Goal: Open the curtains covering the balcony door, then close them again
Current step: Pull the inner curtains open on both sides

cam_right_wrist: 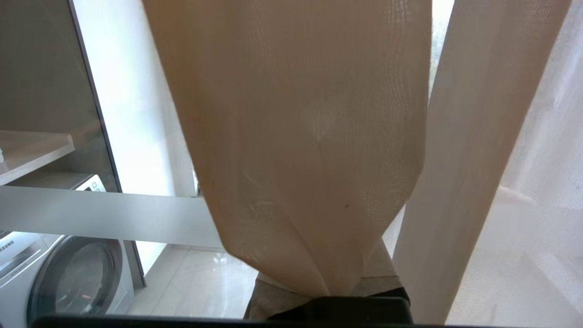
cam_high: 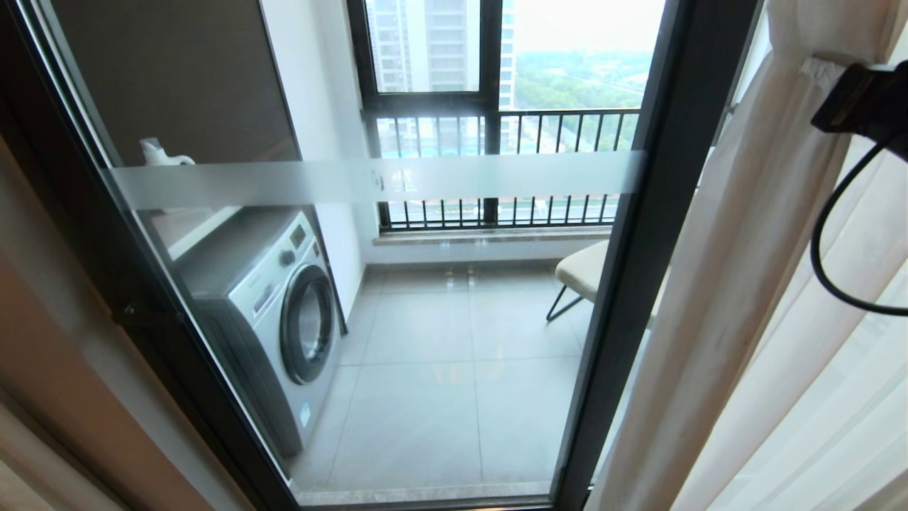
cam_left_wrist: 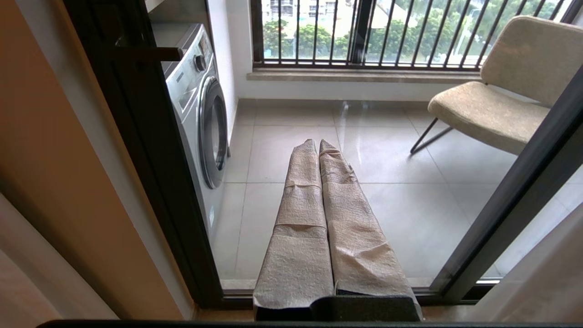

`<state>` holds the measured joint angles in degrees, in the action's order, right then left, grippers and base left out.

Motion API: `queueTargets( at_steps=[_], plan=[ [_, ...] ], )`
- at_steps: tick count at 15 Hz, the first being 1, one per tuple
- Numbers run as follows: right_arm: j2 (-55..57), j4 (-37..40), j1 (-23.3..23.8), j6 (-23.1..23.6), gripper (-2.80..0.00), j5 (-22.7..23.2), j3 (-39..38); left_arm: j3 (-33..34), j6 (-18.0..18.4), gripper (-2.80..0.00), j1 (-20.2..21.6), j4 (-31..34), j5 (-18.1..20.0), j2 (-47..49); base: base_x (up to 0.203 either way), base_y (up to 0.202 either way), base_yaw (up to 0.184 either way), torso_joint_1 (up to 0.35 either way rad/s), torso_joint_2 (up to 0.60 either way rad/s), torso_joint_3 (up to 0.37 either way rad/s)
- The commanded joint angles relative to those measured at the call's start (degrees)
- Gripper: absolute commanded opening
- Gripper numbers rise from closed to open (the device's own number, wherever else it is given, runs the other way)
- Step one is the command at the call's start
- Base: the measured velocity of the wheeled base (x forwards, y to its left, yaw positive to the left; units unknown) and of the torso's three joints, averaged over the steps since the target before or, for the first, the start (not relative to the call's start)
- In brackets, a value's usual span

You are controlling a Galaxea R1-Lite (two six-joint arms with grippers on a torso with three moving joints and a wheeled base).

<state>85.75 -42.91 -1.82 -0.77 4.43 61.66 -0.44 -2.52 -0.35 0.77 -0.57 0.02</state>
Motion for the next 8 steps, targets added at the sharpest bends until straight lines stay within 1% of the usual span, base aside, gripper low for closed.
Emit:
queueTargets(
  at_steps=[1, 8],
  plan=[
    [0.03, -0.24, 0.06, -0.02, -2.8, 0.06, -0.05, 0.0, -0.03, -2.8, 0.0, 0.02, -0.04, -0.02, 0.0, 0.0, 0.0, 0.0, 0.0, 0.0],
    [-1.33, -0.33, 0.06, -0.1, -2.8, 0.06, -2.37, 0.0, -0.11, -2.8, 0.0, 0.11, -0.04, -0.02, 0.0, 0.0, 0.0, 0.0, 0.0, 0.0]
  ],
)
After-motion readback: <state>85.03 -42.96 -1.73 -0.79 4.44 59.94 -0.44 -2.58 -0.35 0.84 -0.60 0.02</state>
